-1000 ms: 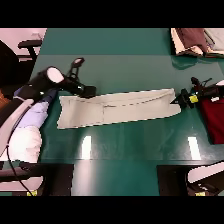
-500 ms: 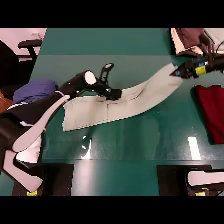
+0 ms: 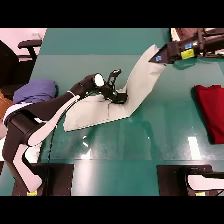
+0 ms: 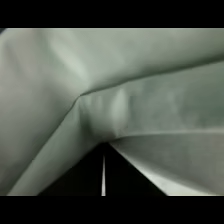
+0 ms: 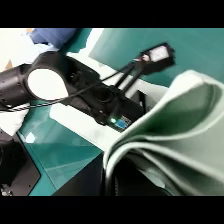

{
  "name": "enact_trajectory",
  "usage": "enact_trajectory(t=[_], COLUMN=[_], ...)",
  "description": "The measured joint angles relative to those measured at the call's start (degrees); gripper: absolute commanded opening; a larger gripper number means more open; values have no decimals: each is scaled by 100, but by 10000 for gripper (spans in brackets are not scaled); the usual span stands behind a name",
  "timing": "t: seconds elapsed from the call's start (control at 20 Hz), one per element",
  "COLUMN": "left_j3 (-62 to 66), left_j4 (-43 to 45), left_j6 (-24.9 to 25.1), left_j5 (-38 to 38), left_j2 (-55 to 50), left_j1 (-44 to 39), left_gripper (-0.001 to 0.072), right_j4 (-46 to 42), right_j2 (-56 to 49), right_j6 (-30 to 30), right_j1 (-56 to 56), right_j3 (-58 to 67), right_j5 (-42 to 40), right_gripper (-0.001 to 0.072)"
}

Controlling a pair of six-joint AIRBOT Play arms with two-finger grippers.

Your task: Fold the shirts.

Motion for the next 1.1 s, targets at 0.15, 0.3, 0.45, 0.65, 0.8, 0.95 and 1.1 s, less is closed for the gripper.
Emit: enact_trajectory(t=[0.15,0.3,0.45,0.65,0.8,0.95,1.1], left_j3=[116,164,177,184,184,181,177], left_j4=[243,721,1182,1633,1779,1834,1860], left_j6=[-7,-7,-4,0,11,13,11], left_j5=[-240,-452,-636,-763,-911,-1121,-1272], left_j2=[385,1213,2199,3333,3812,4000,4070], left_j1=[339,1008,1834,2837,3298,3469,3521], left_gripper=[29,29,30,30,29,29,29], right_j4=[11,20,22,24,-197,-597,-874], right_j2=[7,-68,-450,-1478,-2022,-2028,-1604], right_j6=[31,31,-42,-236,-345,-267,-188], right_j1=[459,1082,1991,3222,3705,3576,2876], right_j3=[48,70,197,907,1167,737,-227], right_j5=[-162,-485,-1003,-1668,-1829,-1687,-1567], right_gripper=[18,18,21,542,518,518,521])
